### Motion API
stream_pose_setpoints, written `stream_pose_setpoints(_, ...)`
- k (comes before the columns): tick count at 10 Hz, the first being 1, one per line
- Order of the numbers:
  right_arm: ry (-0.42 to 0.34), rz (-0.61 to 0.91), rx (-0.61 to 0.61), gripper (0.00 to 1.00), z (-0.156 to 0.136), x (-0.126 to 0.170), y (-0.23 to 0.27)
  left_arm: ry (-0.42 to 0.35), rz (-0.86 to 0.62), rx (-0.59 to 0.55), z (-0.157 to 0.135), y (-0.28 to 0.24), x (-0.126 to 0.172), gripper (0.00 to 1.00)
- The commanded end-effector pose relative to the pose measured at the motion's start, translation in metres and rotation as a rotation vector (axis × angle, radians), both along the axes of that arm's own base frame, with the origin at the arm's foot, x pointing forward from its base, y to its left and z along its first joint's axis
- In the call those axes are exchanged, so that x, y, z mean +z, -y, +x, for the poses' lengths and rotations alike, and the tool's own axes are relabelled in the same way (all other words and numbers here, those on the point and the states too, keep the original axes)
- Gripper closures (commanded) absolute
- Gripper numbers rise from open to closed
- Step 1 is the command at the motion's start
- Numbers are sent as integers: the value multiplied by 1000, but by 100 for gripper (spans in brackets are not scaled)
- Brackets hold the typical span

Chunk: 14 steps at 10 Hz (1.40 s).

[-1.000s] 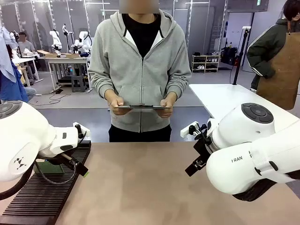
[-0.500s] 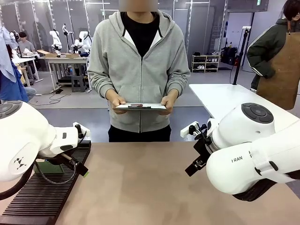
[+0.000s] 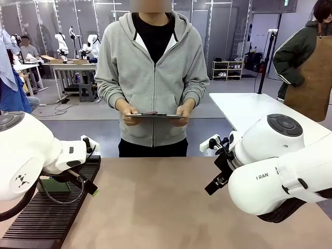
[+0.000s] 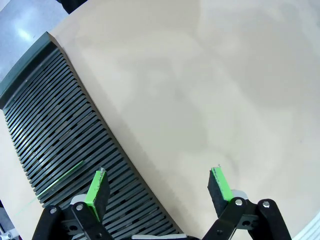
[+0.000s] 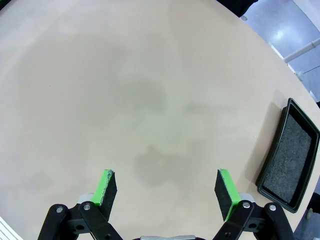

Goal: Inspect the PCB.
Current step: Pick up the Blank PCB and present it to the human.

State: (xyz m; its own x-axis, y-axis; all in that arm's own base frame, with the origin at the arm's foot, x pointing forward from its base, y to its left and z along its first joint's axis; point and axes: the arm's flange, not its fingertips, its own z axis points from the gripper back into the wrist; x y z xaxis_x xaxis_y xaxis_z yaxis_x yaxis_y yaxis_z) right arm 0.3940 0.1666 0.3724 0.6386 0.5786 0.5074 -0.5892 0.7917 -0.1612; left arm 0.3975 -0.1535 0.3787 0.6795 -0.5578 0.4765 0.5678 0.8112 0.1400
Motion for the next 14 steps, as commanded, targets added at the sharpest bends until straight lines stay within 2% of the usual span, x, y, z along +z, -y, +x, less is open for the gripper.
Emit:
stream_pose_setpoints(1,0,0,0,0,0,0,0,11,4,-10,3,-4,-1,0)
stream_pose_setpoints(6,0,0,0,0,0,0,0,0,0,0,0,0,0,0)
stream_pose_setpoints(7,0,0,0,0,0,0,0,-35,-17,-14,-1,-5,27,0)
stream_pose_setpoints(9,-142,117,104,0,15,28,44,-225,-140,-99,-11,-31,76,0)
stream_pose_setpoints(11,-207,204,140,0,25,39,82,-259,-203,-132,-15,-59,102,0)
stream_pose_setpoints(14,-406,608,246,0,25,55,162,-424,-376,-223,-19,-104,118,0)
